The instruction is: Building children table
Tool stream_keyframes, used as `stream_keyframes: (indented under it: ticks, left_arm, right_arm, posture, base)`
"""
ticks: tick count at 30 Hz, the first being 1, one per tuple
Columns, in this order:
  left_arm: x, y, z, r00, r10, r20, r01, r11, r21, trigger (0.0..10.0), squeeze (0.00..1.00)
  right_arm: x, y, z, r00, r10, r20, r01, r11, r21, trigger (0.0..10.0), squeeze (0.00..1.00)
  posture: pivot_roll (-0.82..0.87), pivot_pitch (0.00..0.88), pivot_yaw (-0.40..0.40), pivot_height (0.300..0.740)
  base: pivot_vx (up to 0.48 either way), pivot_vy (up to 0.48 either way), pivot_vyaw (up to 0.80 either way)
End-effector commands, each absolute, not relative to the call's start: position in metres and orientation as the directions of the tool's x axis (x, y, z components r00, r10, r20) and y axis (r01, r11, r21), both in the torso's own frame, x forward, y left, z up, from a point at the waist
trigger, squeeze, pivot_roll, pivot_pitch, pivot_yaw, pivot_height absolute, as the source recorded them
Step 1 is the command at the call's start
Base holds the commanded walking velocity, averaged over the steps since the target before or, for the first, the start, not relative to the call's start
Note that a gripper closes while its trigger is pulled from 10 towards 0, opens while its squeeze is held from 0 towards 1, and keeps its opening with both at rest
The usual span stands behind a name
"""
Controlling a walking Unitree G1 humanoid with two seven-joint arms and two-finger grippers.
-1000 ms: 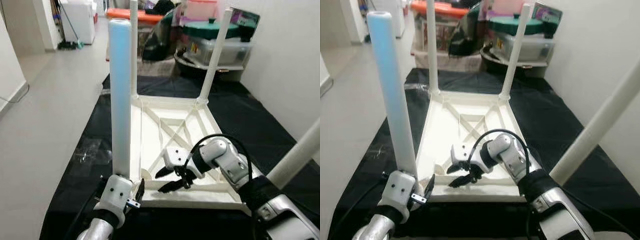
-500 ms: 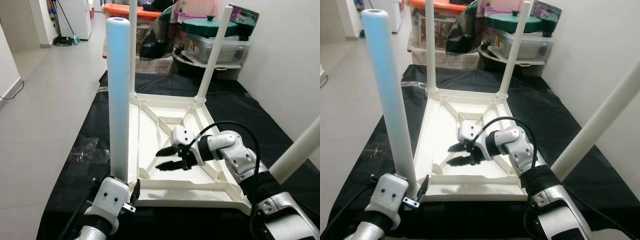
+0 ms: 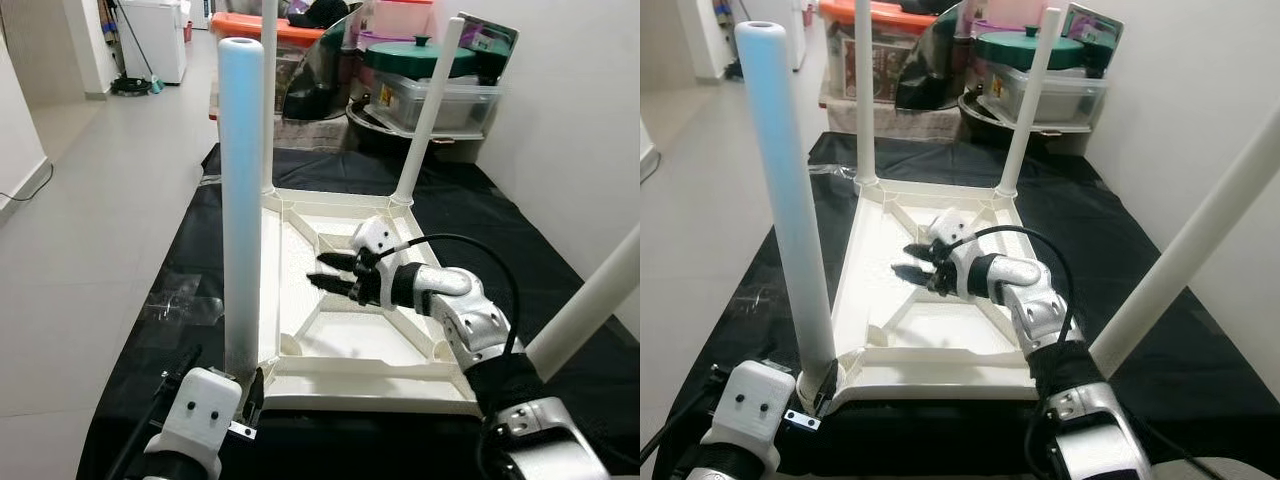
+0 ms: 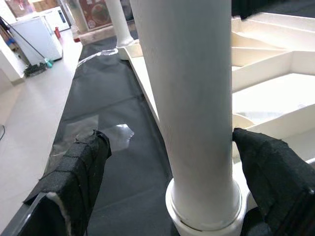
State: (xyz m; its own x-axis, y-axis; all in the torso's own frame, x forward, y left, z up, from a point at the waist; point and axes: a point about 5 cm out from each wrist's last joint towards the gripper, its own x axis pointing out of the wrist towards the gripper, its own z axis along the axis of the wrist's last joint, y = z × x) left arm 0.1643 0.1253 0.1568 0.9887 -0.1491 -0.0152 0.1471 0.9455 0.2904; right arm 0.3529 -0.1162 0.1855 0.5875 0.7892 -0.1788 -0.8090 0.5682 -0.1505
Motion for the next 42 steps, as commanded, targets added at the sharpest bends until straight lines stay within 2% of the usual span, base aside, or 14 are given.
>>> stream_keyframes:
  ticks: [1,10,15,18,20,23,30,33,37,38,42]
  left_arm:
    - [0.164,0.125,0.157,0.99,-0.14,-0.019,0.14,0.946,0.294,10.0,0.0]
    - [0.165,0.127,0.159,0.992,-0.125,-0.021,0.126,0.949,0.29,10.0,0.0]
    - [0.166,0.127,0.159,0.992,-0.121,-0.021,0.122,0.949,0.292,10.0,0.0]
    - [0.168,0.128,0.159,0.993,-0.117,-0.024,0.119,0.952,0.283,10.0,0.0]
    - [0.173,0.128,0.157,0.993,-0.109,-0.035,0.114,0.959,0.258,10.0,0.0]
    - [0.18,0.13,0.154,0.995,-0.094,-0.04,0.1,0.971,0.218,10.0,0.0]
    - [0.203,0.125,0.148,0.992,-0.122,-0.035,0.126,0.973,0.193,10.0,0.0]
    - [0.21,0.121,0.146,0.991,-0.134,-0.027,0.136,0.975,0.177,10.0,0.0]
    - [0.222,0.109,0.141,0.985,-0.171,-0.038,0.175,0.969,0.172,10.0,0.0]
    - [0.229,0.105,0.138,0.983,-0.179,-0.045,0.183,0.971,0.153,10.0,0.0]
    - [0.229,0.102,0.132,0.981,-0.178,-0.076,0.185,0.977,0.109,10.0,0.0]
  right_arm:
    - [0.353,-0.121,0.184,0.618,0.77,-0.157,-0.786,0.606,-0.123,10.0,0.0]
    - [0.361,-0.123,0.192,0.748,0.662,-0.045,-0.663,0.744,-0.079,10.0,0.0]
    - [0.36,-0.123,0.19,0.784,0.62,-0.029,-0.621,0.782,-0.062,10.0,0.0]
    - [0.359,-0.123,0.185,0.817,0.575,-0.046,-0.576,0.815,-0.058,10.0,0.0]
    - [0.357,-0.125,0.179,0.876,0.479,-0.058,-0.481,0.877,-0.026,10.0,0.0]
    - [0.351,-0.126,0.172,0.915,0.404,-0.018,-0.403,0.915,0.029,10.0,0.0]
    - [0.313,-0.115,0.144,0.903,0.428,-0.05,-0.428,0.904,-0.001,10.0,0.0]
    - [0.301,-0.111,0.138,0.91,0.412,-0.039,-0.411,0.911,0.035,10.0,0.0]
    - [0.283,-0.097,0.131,0.891,0.452,-0.032,-0.451,0.892,0.037,10.0,0.0]
    - [0.274,-0.091,0.132,0.887,0.462,0.002,-0.462,0.887,-0.007,10.0,0.0]
    - [0.269,-0.089,0.129,0.891,0.454,-0.005,-0.454,0.891,0.006,10.0,0.0]
  posture:
    - [0.19,0.0,-0.117,0.74]
    - [0.2,0.0,-0.114,0.74]
    - [0.2,0.0,-0.113,0.74]
    - [0.19,0.0,-0.11,0.74]
    - [0.19,0.0,-0.107,0.74]
    - [0.19,0.0,-0.103,0.74]
    - [0.18,0.0,-0.093,0.74]
    - [0.17,0.0,-0.092,0.74]
    - [0.16,0.0,-0.092,0.74]
    - [0.16,0.0,-0.084,0.74]
    - [0.15,0.0,-0.086,0.74]
  base:
    - [-0.311,0.0,0.0]
    - [-0.461,0.0,0.0]
    - [-0.48,0.0,0.0]
    - [0.0,0.0,0.0]
    - [0.0,0.0,0.0]
    - [0.0,0.0,0.0]
    - [0.0,0.0,0.0]
    - [0.0,0.0,0.0]
    - [0.0,0.0,0.0]
    - [0.0,0.0,0.0]
    - [0.0,0.0,0.0]
